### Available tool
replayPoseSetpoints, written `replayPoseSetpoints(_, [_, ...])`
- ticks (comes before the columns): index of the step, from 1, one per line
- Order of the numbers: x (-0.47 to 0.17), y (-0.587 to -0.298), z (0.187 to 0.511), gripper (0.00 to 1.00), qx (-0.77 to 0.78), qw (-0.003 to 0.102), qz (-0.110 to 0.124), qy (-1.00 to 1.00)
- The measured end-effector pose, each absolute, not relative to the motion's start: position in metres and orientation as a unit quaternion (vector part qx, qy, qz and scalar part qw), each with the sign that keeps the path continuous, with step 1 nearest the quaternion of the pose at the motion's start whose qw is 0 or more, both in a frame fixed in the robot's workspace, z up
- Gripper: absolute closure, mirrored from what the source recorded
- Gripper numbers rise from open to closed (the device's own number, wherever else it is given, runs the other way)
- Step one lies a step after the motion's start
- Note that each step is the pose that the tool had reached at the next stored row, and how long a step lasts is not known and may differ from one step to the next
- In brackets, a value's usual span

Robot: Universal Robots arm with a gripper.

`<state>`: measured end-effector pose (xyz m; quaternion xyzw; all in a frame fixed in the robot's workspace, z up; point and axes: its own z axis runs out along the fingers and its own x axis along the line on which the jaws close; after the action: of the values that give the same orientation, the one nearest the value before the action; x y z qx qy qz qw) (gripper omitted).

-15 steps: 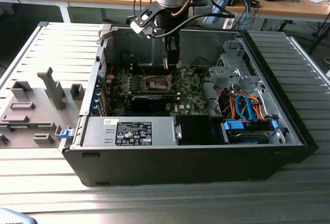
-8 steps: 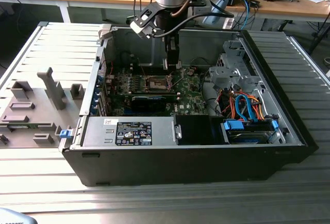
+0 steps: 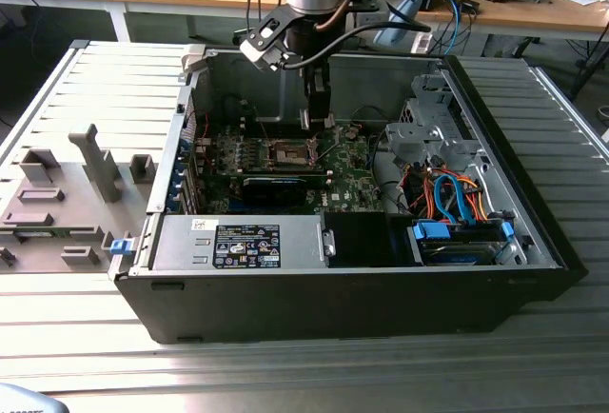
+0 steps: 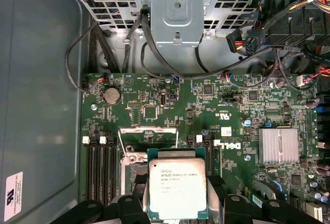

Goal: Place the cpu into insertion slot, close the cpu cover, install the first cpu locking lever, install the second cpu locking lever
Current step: 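Place the cpu into insertion slot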

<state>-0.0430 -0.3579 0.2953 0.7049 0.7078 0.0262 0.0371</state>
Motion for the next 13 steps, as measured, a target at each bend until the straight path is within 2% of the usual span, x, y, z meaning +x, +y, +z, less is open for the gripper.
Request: replayPoseSetpoints(13, [-0.0432,-0.3578,0.2926,0.45,0.702,0.043,0.021,0.711])
